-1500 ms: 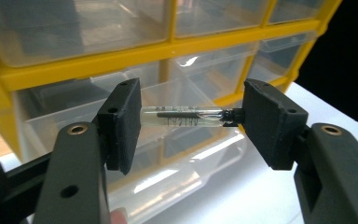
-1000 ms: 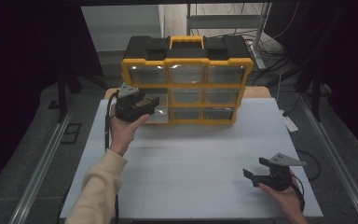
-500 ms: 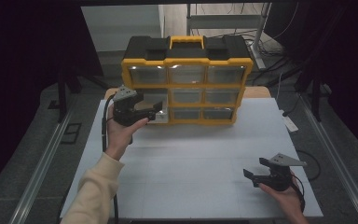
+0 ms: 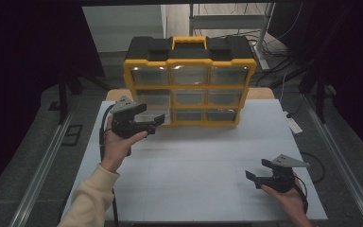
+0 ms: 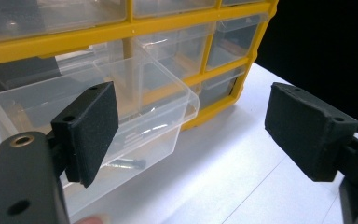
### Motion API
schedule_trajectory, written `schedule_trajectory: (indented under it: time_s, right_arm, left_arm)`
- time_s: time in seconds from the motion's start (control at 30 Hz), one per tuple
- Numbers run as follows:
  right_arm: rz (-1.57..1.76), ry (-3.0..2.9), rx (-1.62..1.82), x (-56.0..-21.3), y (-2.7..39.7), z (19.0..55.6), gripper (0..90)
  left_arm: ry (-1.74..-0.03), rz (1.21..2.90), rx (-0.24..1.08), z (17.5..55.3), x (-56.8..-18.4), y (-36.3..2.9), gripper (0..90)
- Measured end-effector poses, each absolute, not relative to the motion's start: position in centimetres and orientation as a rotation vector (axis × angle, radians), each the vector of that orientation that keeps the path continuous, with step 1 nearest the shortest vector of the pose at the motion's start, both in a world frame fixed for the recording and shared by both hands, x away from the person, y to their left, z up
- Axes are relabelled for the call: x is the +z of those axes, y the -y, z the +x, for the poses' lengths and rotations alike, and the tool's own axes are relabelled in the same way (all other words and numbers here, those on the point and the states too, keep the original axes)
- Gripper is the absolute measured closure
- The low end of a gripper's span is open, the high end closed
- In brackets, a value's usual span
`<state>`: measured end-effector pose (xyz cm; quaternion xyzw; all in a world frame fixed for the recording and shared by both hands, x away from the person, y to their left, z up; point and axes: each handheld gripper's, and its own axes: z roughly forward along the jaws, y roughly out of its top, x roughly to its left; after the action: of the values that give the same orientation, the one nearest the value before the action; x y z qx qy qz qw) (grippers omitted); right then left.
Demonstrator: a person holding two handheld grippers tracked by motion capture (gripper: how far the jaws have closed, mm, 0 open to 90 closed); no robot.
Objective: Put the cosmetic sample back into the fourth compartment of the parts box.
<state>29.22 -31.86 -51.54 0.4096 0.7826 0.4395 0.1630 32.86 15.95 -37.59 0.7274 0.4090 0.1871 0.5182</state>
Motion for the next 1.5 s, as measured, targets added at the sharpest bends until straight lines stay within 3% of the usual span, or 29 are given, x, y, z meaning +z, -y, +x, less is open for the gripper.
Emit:
schedule_trajectory:
  time_s: [0.47, 0.8, 1.5]
  right_arm:
    - [1.169, -2.226, 1.24, -51.3, 32.1, 28.5, 13.2]
    - [1.182, -2.218, 1.238, -51.4, 32.5, 28.2, 13.2]
    - [1.172, -2.215, 1.239, -51.5, 32.8, 28.2, 13.2]
  left_arm:
    - [-0.94, 1.793, 0.384, 30.4, -39.7, -15.9, 18.5]
    - [-0.938, 1.87, 0.351, 28.3, -43.4, -16.5, 18.4]
    - [-1.045, 1.916, 0.368, 25.6, -49.9, -20.0, 17.9]
